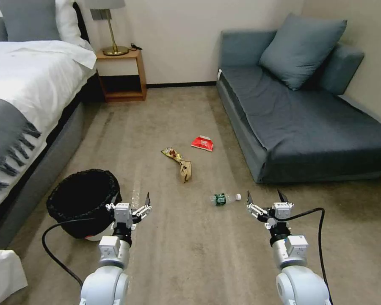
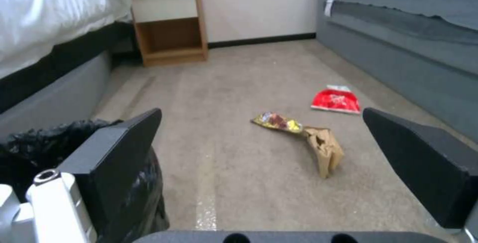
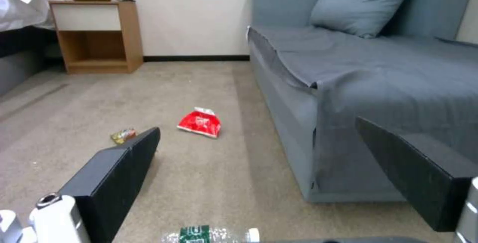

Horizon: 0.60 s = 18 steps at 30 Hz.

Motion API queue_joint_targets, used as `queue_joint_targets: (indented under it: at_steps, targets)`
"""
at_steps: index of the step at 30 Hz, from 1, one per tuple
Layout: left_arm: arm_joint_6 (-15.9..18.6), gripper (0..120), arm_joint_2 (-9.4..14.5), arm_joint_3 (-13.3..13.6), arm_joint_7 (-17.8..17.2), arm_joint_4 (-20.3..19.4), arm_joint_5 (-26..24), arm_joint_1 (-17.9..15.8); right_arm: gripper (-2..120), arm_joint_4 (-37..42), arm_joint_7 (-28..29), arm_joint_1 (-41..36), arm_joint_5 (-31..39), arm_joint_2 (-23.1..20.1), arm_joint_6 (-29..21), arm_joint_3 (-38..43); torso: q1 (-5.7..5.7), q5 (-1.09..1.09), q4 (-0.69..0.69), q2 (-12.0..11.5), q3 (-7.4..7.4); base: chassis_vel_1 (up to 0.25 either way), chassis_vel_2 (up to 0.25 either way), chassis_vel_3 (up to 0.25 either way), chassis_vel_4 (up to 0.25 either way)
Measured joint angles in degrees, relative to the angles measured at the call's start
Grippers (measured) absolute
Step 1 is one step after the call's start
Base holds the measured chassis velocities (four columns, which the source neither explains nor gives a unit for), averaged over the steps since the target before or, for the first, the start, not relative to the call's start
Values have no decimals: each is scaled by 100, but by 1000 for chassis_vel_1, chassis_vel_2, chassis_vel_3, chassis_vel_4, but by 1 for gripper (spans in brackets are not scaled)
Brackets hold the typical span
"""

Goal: Pick up the trash bin, then pick up the garbage on the floor and place it into the trash bin.

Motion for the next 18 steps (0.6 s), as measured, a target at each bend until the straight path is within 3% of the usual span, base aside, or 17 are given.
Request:
queue_joint_targets:
  at_steps: [18]
  targets:
    - [0, 100, 0, 0, 0, 0, 0, 0, 100, 0, 0, 0, 0, 0, 0, 0, 0, 0, 0, 0, 0, 0, 0, 0, 0]
